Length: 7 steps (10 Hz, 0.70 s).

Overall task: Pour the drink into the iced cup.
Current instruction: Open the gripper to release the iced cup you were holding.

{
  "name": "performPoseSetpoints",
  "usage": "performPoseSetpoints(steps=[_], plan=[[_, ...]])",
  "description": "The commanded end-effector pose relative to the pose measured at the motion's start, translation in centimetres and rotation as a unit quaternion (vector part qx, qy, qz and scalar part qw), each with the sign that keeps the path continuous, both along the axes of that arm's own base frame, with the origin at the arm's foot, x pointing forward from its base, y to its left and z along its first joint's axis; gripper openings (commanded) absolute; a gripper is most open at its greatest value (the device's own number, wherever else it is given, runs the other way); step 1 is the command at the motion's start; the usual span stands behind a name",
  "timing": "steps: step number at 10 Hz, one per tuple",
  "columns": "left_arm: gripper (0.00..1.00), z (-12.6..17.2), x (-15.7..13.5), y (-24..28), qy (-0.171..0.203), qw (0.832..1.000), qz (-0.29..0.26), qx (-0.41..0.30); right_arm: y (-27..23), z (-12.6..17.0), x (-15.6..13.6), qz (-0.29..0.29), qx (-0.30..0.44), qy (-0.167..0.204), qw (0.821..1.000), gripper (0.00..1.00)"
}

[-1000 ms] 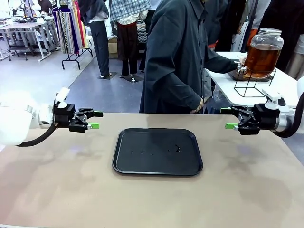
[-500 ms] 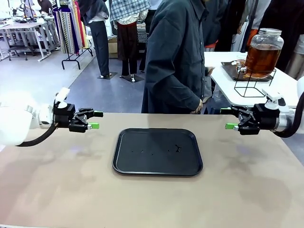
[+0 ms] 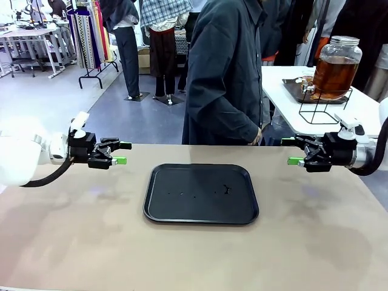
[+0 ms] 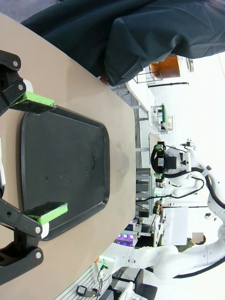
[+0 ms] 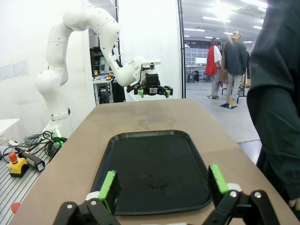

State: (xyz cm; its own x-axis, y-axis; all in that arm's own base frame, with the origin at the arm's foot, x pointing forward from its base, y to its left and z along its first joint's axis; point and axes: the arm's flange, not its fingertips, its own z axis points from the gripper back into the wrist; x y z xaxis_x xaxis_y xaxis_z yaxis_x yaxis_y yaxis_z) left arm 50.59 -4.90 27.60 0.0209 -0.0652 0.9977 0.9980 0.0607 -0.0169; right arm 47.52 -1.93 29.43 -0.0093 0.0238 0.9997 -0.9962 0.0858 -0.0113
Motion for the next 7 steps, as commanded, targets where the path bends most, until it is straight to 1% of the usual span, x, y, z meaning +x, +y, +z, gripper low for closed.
performPoseSetpoints(steps=[1, 7], plan=[[1.00, 0.18, -0.14, 0.02, -0.001, 1.000, 0.001, 0.000, 0.20, 0.39, -0.01, 0.001, 0.000, -0.004, 1.000, 1.00], [1.00, 0.18, -0.14, 0.02, -0.001, 1.000, 0.001, 0.000, 0.20, 0.39, -0.01, 0.001, 0.000, -0.004, 1.000, 1.00]])
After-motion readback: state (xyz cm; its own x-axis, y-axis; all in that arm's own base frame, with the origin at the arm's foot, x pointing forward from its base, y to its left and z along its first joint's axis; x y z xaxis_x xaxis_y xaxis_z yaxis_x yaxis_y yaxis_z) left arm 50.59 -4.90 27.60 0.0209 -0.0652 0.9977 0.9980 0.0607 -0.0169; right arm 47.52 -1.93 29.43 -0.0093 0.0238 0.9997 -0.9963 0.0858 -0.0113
